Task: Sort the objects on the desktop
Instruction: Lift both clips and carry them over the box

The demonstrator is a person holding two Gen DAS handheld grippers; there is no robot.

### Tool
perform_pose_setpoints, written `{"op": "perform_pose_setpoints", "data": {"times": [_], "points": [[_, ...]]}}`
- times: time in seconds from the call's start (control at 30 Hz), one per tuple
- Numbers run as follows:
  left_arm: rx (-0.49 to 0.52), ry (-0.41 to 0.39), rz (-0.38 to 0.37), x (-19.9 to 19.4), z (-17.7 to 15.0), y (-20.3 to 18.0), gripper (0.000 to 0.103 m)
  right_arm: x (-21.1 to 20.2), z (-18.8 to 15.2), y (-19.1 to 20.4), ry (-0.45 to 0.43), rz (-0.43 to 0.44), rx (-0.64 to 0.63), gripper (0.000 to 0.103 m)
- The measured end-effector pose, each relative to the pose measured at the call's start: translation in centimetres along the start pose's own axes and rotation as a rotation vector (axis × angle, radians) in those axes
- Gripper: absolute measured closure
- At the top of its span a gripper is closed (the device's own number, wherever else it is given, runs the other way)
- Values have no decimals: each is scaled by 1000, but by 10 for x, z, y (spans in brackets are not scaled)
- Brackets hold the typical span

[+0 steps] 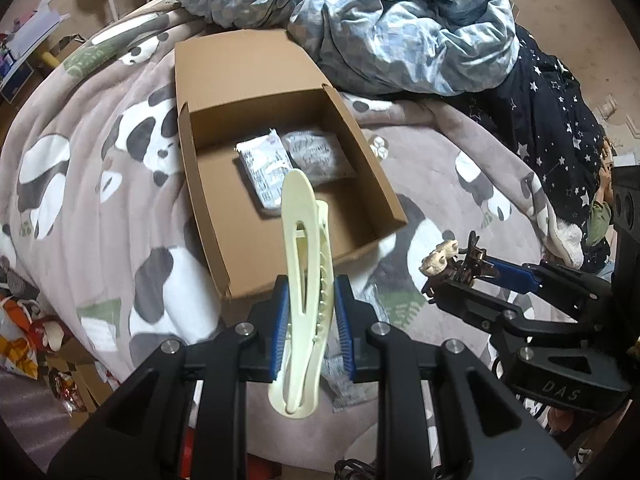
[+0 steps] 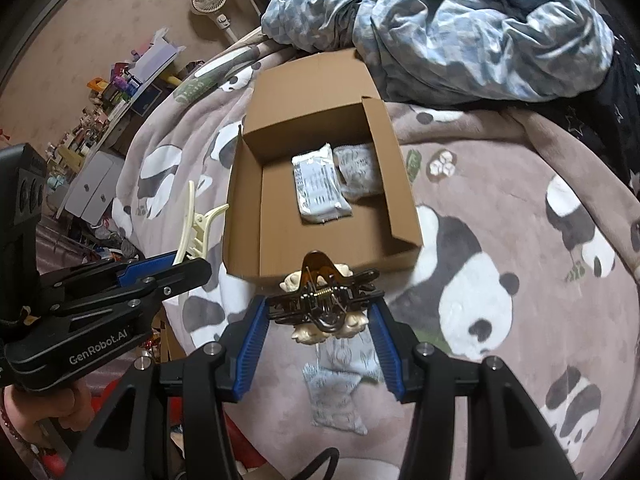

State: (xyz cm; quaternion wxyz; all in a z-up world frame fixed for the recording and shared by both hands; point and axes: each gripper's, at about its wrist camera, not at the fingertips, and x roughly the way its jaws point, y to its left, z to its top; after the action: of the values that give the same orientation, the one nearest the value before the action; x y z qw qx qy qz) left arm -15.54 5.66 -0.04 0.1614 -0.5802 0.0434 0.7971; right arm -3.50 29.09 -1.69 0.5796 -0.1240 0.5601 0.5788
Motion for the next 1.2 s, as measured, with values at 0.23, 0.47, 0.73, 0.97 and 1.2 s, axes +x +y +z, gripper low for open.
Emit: {"op": "perform_pose_setpoints", "data": {"times": [0.23,0.47,0.73,0.97,1.2], "points": [[6,9,-12,21,34,17,82,24,36,5,-3,-9,7,51],[0,16,-18,45,63,33,82,54,71,7,0,-14,4,51],[-16,16,-23,74,92,54,82,85,106,3,-6,-19,11,51],[-12,9,-45,97,111,65,82,115,133,1,-10,-24,-12,51],[-17,7,-48,118,124,73,82,141,152,-8,-13,-29,-19,51]]}}
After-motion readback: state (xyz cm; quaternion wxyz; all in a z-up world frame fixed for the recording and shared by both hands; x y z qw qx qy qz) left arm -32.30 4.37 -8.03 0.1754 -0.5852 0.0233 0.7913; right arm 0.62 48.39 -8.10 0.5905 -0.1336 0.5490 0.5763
